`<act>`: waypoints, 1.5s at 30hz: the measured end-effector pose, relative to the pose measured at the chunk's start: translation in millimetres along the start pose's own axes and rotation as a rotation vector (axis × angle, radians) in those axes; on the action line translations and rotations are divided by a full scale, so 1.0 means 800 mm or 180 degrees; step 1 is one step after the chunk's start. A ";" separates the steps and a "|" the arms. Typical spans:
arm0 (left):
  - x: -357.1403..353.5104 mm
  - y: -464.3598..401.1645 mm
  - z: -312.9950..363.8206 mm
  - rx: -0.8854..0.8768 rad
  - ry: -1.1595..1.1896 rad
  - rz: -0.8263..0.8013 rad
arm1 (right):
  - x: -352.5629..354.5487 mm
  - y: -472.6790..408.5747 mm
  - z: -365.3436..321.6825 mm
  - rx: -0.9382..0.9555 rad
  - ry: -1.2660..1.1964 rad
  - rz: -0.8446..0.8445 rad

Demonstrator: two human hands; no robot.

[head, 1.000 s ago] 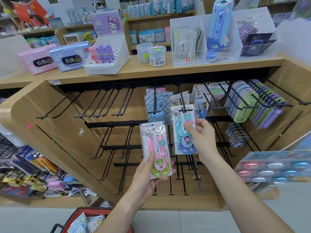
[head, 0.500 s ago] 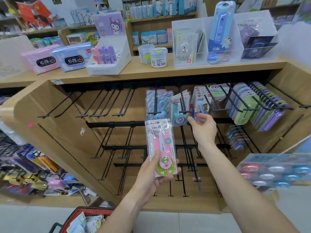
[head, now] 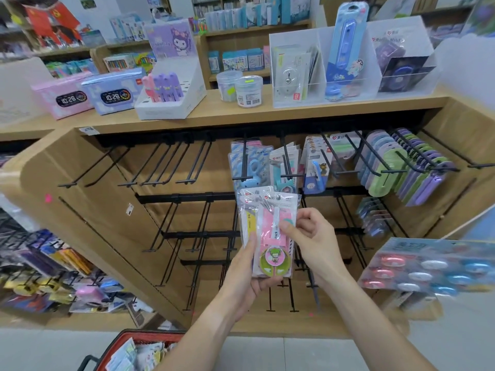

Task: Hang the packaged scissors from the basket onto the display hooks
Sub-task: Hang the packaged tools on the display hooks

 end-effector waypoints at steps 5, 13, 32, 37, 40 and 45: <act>0.005 0.005 0.006 -0.0070 0.0115 0.0088 | -0.010 0.002 -0.006 0.0052 -0.0329 0.0062; 0.032 0.019 -0.004 0.0033 0.0266 0.0244 | 0.001 -0.019 -0.017 0.0048 -0.0527 0.0401; 0.036 0.029 0.002 -0.0041 0.0178 0.0061 | -0.011 -0.109 -0.034 -0.0544 -0.0573 0.0866; 0.025 0.027 0.006 -0.0068 0.0227 -0.0012 | -0.005 -0.125 -0.033 -0.0520 -0.0108 0.0824; 0.022 0.024 0.006 -0.0131 0.0188 -0.0032 | 0.009 -0.080 -0.025 -0.0052 0.0464 0.1231; 0.004 0.017 0.002 -0.0070 0.0128 0.0048 | -0.008 0.006 -0.011 0.0140 0.0605 0.0541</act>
Point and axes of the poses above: each hand's wrist, its own y-axis away from the middle knuckle, its own x-axis out of the back of the hand, z = x × y, the point moved 2 cm from there along -y, towards the middle knuckle, and after that the axes turned 10 degrees about -x, right-handed, at the moved point
